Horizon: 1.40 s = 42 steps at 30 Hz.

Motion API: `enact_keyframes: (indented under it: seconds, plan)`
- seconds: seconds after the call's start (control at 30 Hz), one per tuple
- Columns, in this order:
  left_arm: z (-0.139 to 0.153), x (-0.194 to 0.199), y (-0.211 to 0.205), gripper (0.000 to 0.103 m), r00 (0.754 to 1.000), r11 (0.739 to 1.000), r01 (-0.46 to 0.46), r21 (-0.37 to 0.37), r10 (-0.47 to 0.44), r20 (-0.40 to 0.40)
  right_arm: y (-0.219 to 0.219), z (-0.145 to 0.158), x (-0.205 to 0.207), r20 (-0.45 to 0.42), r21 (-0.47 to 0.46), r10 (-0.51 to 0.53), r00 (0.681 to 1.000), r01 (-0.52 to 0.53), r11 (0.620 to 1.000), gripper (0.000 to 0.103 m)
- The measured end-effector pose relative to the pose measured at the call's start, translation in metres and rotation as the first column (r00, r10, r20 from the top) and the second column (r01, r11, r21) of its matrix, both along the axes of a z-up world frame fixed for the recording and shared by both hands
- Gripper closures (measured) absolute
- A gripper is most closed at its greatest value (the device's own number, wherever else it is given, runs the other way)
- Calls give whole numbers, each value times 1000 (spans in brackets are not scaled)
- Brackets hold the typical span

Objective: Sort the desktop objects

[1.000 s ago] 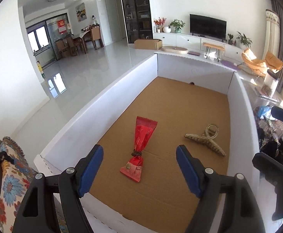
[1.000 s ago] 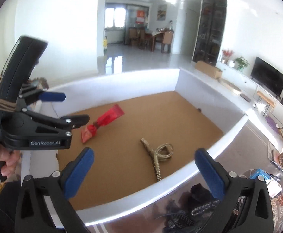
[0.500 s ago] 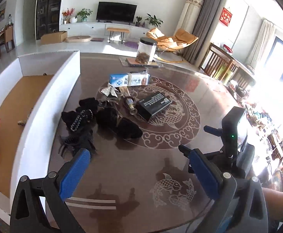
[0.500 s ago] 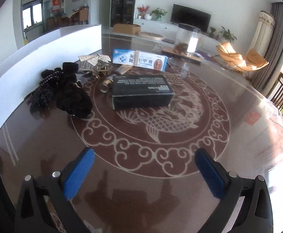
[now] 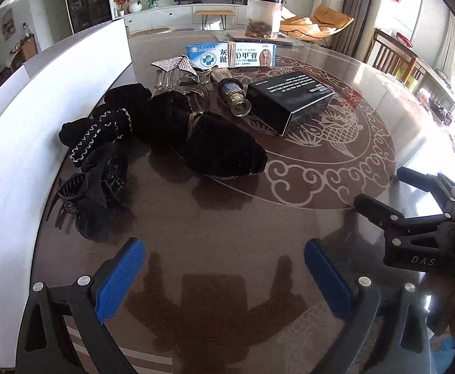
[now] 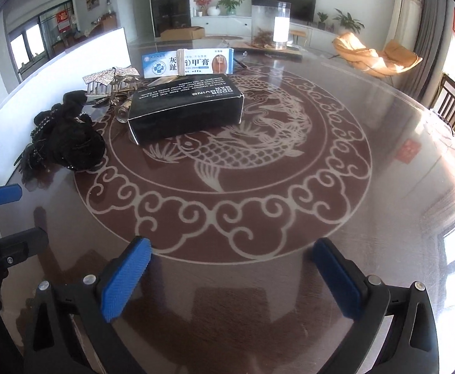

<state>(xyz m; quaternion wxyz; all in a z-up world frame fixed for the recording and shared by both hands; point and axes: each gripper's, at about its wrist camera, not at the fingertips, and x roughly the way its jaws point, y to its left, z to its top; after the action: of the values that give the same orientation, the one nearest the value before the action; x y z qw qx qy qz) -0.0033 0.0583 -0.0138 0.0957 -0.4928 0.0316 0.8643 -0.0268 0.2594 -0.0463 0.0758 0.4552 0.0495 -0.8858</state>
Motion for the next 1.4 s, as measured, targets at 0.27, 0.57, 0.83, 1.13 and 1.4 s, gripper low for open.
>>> enact_keyframes:
  seconds: [0.27, 0.57, 0.83, 1.13, 1.4]
  plan:
    - [-12, 1, -10, 0, 998, 1000, -22, -18, 20, -66, -2, 0, 0, 1, -1, -1, 1000, 1, 1000, 0]
    - [-15, 2, -8, 0, 997, 999, -23, -28, 21, -74, -1, 1, 0, 0, -1, -1, 1000, 1, 1000, 0]
    - [-16, 1, -9, 0, 997, 999, -28, -27, 26, -76, -1, 1, 0, 0, -2, -1, 1000, 1, 1000, 0]
    - [-16, 0, -8, 0, 997, 999, -29, -27, 27, -77, -1, 1, 0, 0, -2, -1, 1000, 1, 1000, 0]
    - [-16, 0, -8, 0, 997, 999, -29, -27, 27, -77, -1, 1, 0, 0, -2, -1, 1000, 1, 1000, 0]
